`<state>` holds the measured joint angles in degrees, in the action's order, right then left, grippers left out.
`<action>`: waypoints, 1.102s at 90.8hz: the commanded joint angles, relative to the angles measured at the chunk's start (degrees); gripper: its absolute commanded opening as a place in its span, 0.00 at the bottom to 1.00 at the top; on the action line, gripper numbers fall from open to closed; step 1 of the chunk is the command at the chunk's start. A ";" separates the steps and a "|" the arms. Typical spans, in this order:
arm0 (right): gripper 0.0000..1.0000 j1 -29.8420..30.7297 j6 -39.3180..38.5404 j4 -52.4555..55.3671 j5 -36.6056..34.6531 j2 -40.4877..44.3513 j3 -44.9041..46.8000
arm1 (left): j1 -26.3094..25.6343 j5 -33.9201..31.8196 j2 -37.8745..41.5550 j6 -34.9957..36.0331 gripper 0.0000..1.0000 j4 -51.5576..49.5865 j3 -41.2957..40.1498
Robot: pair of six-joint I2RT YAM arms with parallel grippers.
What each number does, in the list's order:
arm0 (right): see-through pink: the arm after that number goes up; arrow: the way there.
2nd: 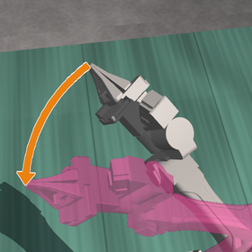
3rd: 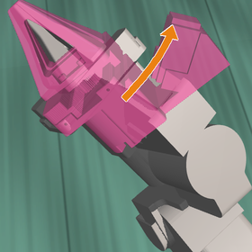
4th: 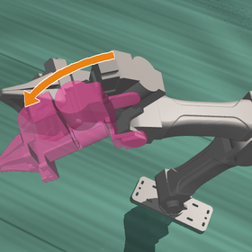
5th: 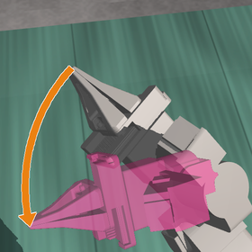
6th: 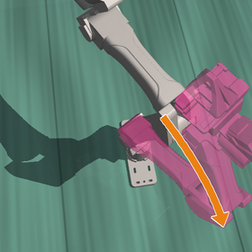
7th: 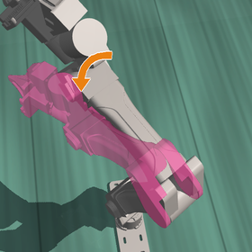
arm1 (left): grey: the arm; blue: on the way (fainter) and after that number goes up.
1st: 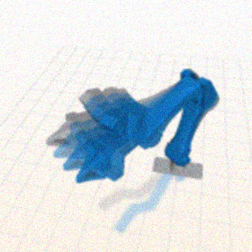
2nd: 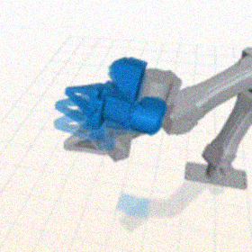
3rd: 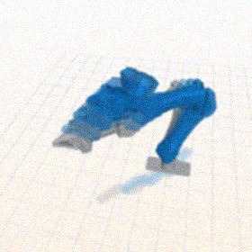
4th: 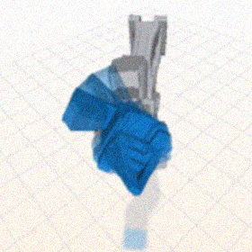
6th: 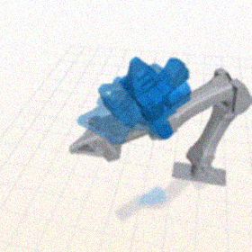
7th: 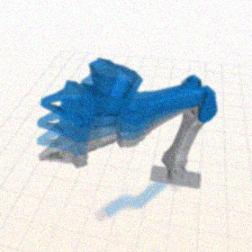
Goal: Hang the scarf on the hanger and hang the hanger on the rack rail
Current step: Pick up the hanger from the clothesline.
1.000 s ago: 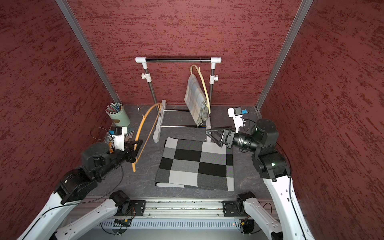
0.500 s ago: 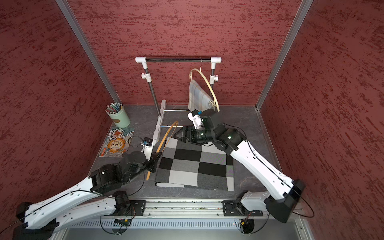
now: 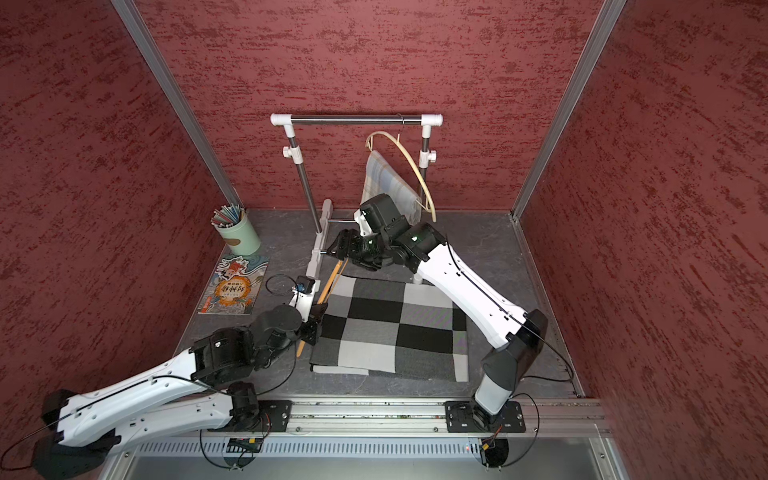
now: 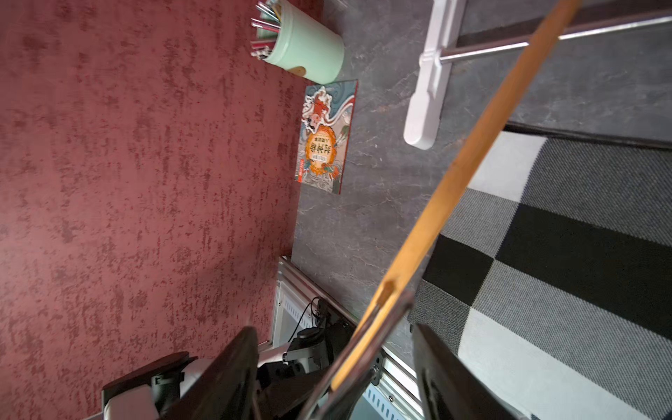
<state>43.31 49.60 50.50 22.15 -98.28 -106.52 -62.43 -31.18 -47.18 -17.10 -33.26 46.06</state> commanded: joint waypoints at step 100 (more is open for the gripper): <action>0.10 -5.60 1.68 6.00 0.36 1.51 3.49 | -3.04 -7.31 -3.40 7.85 0.00 7.14 -1.51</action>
<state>39.29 51.29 55.99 24.27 -98.45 -103.55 -65.36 -35.68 -51.31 -8.93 -29.43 44.14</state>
